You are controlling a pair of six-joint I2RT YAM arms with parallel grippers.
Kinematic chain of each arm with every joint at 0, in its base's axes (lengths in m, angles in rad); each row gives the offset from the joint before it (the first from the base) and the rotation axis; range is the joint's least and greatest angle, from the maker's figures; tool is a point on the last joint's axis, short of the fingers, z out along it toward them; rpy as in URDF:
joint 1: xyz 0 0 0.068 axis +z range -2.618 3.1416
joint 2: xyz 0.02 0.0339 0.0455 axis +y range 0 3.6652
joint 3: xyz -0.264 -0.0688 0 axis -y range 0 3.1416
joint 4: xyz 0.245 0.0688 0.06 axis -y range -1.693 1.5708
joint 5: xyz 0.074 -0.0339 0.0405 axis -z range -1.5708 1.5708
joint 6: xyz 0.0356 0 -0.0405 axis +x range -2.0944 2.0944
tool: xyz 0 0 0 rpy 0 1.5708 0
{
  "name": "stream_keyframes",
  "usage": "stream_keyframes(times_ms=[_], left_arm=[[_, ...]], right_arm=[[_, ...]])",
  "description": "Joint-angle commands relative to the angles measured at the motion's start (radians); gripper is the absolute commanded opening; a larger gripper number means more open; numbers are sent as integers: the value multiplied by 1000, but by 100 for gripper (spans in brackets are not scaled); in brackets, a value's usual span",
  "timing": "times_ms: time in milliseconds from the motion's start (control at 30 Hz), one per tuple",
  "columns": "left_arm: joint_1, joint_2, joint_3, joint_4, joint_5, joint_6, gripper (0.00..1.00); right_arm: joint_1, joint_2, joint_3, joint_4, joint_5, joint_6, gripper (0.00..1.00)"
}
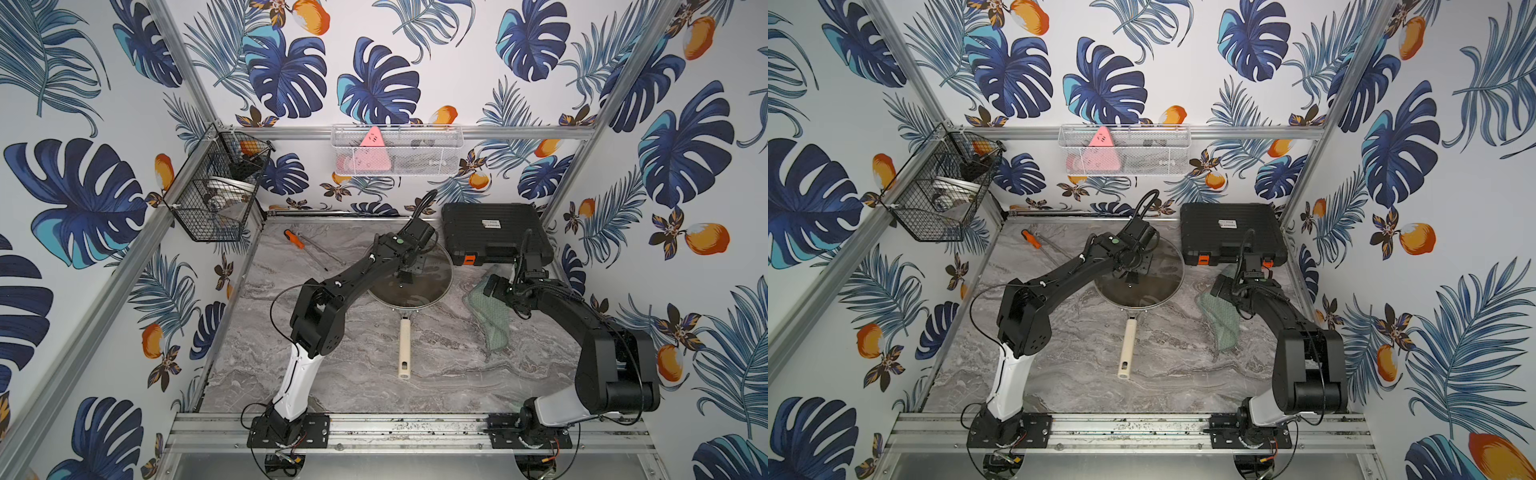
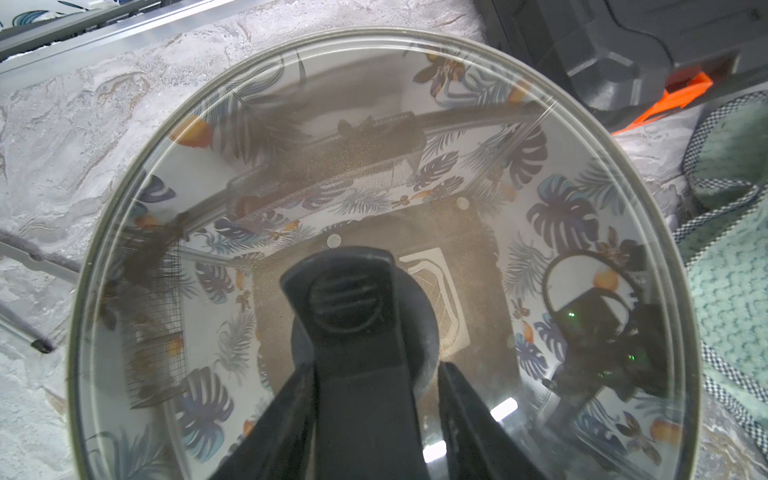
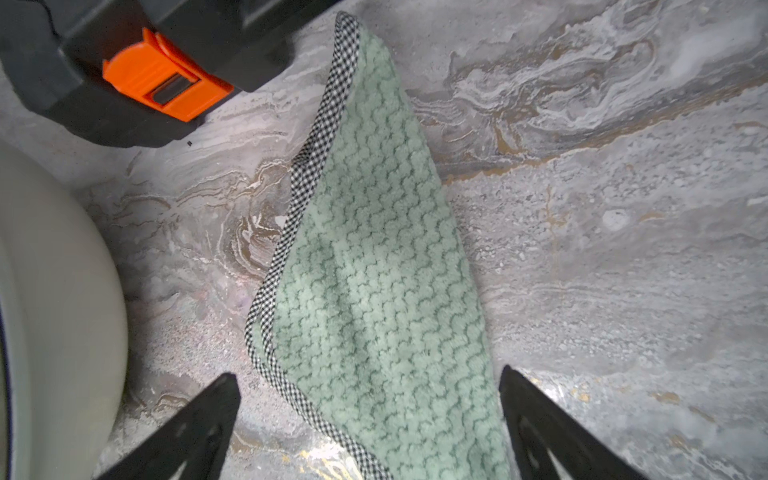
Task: Wipe the pot lid with a cloth
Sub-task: Pick up the pot lid from the cooking pot.
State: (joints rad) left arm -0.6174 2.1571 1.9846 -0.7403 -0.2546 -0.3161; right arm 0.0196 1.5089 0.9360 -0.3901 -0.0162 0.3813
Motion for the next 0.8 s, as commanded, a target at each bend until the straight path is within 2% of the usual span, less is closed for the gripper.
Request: stream_keyframes(times_ms=[0, 133, 233, 367, 767], left_arm=[[6, -6, -21, -6, -4, -21, 47], [10, 0, -17, -11, 11, -25, 32], [9, -2, -23, -9, 18, -28, 13], [10, -19, -57, 20, 25, -21, 0], [8, -76, -140, 103, 28, 4, 0]], right_arm=[[2, -3, -2, 14, -7, 5, 100], [2, -4, -5, 16, -6, 7, 100], [2, -3, -5, 17, -9, 7, 100], [2, 0, -6, 19, -9, 8, 100], [2, 4, -9, 27, -16, 10, 100]])
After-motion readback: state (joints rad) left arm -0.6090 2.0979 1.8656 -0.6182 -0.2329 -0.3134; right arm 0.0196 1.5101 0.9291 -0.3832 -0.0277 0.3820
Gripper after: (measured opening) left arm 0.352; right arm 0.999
